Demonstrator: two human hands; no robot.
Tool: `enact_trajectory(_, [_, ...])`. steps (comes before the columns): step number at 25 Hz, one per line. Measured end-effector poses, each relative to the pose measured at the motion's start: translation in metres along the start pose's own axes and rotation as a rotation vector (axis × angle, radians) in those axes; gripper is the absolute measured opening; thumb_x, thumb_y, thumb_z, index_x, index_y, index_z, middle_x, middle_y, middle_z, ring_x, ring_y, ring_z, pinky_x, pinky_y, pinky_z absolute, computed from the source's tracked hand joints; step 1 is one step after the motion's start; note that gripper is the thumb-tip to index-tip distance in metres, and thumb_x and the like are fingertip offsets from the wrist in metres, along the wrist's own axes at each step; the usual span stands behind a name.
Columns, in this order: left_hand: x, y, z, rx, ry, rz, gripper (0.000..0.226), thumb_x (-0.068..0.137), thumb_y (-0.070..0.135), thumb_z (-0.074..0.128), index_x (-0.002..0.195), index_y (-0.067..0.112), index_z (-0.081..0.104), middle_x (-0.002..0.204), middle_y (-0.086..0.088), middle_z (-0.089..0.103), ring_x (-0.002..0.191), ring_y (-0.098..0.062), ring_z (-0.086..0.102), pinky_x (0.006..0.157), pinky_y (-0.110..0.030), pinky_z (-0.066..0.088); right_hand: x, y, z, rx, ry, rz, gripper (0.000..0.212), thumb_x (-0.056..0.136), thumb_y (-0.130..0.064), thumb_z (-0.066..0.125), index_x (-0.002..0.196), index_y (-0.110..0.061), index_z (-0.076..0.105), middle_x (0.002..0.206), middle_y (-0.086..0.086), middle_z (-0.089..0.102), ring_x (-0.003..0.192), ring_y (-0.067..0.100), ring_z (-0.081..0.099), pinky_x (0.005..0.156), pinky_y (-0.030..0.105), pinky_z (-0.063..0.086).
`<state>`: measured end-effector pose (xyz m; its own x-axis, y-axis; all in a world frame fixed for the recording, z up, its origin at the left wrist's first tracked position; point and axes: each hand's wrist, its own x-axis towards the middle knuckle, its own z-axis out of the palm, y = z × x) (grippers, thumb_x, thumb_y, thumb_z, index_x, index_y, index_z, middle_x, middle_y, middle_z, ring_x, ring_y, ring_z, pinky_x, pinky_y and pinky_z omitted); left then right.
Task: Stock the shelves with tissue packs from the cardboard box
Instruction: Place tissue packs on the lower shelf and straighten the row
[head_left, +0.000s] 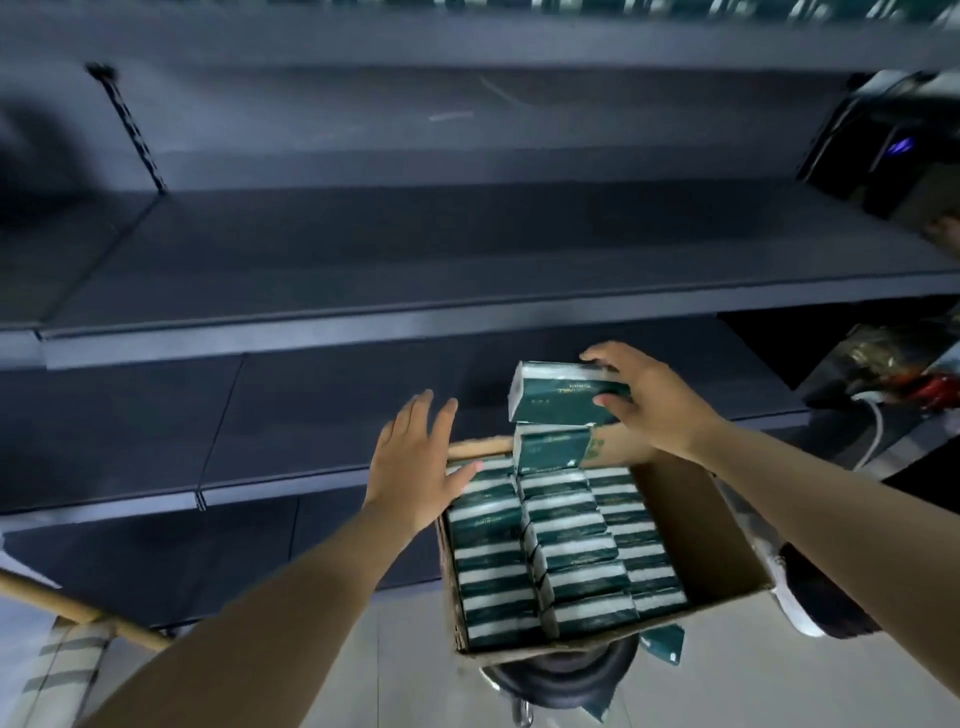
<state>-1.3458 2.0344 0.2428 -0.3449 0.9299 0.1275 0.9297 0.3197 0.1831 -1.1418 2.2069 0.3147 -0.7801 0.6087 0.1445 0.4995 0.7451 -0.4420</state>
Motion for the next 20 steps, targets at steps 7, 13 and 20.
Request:
enact_trajectory(7, [0.059,0.025,-0.160,-0.012,0.390,0.158,0.078,0.086,0.057,0.054,0.145,0.010,0.034,0.152,-0.014,0.026,0.140,-0.030,0.024,0.112,-0.040,0.023,0.024,-0.091,-0.148,-0.062,0.230,-0.164,0.032,0.092,-0.008,0.056,0.122,-0.017,0.051,0.122,-0.005,0.052,0.113,0.012,0.046,0.087,0.019,0.034])
enact_trajectory(13, [0.129,0.045,-0.260,0.089,0.665,0.233,0.075,0.079,0.055,0.064,0.133,0.005,0.049,0.140,-0.018,0.043,0.129,-0.034,0.042,0.103,-0.046,0.037,0.065,-0.118,-0.229,-0.127,0.392,-0.271,0.032,0.093,-0.009,0.054,0.123,-0.020,0.051,0.115,-0.014,0.048,0.104,-0.001,0.036,0.083,0.009,0.029])
enact_trajectory(20, [0.245,0.054,-0.294,0.126,0.710,0.161,0.074,0.083,0.056,0.059,0.140,0.010,0.041,0.146,-0.017,0.034,0.136,-0.031,0.031,0.108,-0.043,0.028,0.168,-0.079,-0.281,-0.111,0.490,-0.356,0.030,0.092,-0.006,0.053,0.120,-0.017,0.052,0.111,-0.010,0.048,0.103,0.001,0.034,0.082,0.017,0.030])
